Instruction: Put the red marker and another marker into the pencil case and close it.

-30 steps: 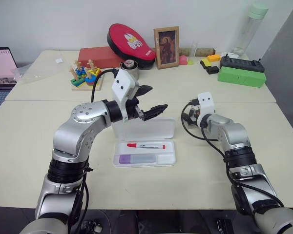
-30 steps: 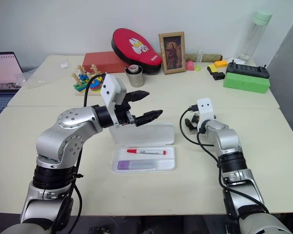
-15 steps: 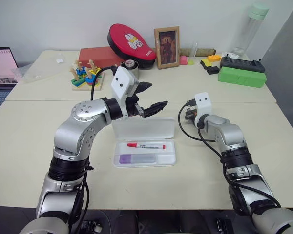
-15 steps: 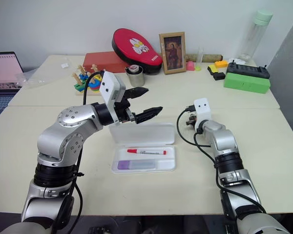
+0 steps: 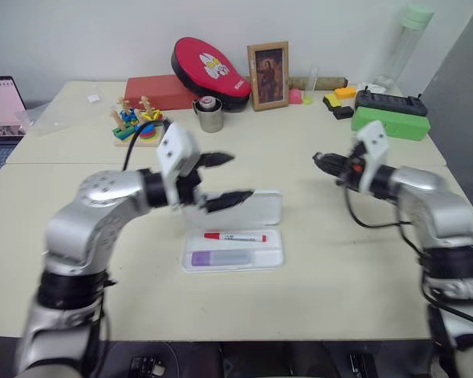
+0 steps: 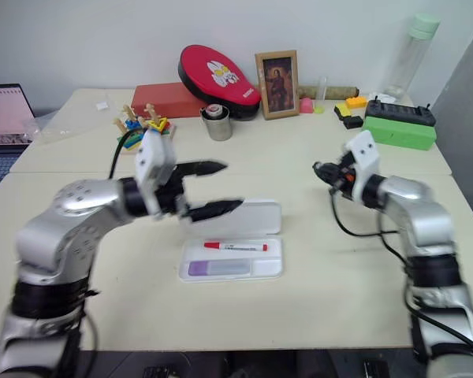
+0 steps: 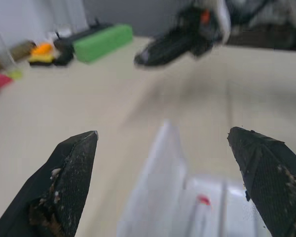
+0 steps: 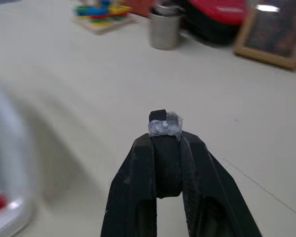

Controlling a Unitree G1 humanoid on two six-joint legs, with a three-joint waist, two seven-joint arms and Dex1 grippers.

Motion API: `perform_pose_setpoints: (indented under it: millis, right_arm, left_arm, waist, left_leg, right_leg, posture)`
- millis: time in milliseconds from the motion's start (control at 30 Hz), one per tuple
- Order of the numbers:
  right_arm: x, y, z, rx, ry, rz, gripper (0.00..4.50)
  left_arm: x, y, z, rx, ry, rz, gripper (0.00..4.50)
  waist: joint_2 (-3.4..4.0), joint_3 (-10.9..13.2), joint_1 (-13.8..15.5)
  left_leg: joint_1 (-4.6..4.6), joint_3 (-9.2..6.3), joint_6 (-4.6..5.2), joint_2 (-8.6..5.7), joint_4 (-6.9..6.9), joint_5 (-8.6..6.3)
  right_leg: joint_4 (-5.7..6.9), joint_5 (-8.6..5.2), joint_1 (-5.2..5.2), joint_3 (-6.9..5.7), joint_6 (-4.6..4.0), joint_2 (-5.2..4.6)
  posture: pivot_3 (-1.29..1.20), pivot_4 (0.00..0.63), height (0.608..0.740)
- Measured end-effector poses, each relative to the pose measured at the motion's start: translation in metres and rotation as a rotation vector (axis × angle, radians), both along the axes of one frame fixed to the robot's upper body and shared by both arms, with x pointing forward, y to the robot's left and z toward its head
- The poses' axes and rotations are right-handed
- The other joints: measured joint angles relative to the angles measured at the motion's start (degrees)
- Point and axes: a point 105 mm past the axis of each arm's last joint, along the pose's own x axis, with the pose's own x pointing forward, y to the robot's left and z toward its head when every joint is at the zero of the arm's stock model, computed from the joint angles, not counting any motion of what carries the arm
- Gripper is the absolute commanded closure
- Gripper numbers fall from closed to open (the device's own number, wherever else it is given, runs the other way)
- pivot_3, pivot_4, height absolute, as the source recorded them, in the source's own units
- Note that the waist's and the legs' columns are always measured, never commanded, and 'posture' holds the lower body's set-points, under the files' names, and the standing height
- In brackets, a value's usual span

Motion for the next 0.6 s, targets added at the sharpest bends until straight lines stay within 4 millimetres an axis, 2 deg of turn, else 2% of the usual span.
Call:
perform_pose_setpoints:
  millis: [33, 133, 233, 400, 600]
  right_arm:
    - [-0.016, 0.011, 0.004, 0.007, 0.002, 0.106, 4.20]
    - [-0.044, 0.033, 0.010, 0.005, 0.010, 0.291, 4.20]
    - [-0.062, 0.053, -0.003, -0.059, 0.048, 0.402, 4.20]
    - [-0.070, 0.066, -0.055, -0.221, 0.176, 0.436, 4.20]
    - [-0.072, 0.072, -0.083, -0.330, 0.196, 0.440, 4.20]
  left_arm:
    - [-0.008, 0.004, -0.008, 0.040, 0.022, -0.030, 0.00]
    - [-0.020, 0.011, -0.022, 0.086, 0.060, -0.079, 0.00]
    - [-0.026, 0.010, -0.023, 0.092, 0.057, -0.108, 0.00]
    - [-0.029, 0.007, -0.023, 0.104, 0.029, -0.128, 0.00]
    - [-0.029, 0.003, -0.024, 0.102, 0.015, -0.139, 0.00]
  waist:
    - [0.01, 0.00, -0.21]
    - [0.00, 0.00, -0.21]
    - [-0.02, -0.01, 0.09]
    - [-0.02, -0.01, 1.03]
    - [-0.03, -0.01, 1.11]
  left_leg:
    - [0.03, 0.00, 0.00, 0.00, 0.01, 0.00]
    - [0.06, -0.01, 0.00, 0.00, 0.04, 0.00]
    - [0.05, -0.01, -0.01, 0.00, 0.12, 0.01]
    - [0.03, 0.00, -0.01, 0.00, 0.12, 0.01]
    - [0.03, 0.00, -0.01, 0.00, 0.10, 0.01]
  right_leg:
    - [0.02, 0.00, 0.02, 0.02, 0.00, 0.00]
    - [0.04, -0.01, 0.05, 0.01, 0.01, 0.00]
    - [0.03, -0.02, 0.08, 0.01, 0.11, 0.00]
    - [0.01, 0.00, 0.03, 0.03, 0.08, 0.00]
    - [0.00, -0.01, 0.03, 0.02, 0.08, 0.00]
  posture:
    - [0.00, 0.150, 0.740]
    - [0.00, 0.150, 0.740]
    - [0.00, 0.150, 0.740]
    - [0.00, 0.150, 0.740]
    - [0.00, 0.150, 0.740]
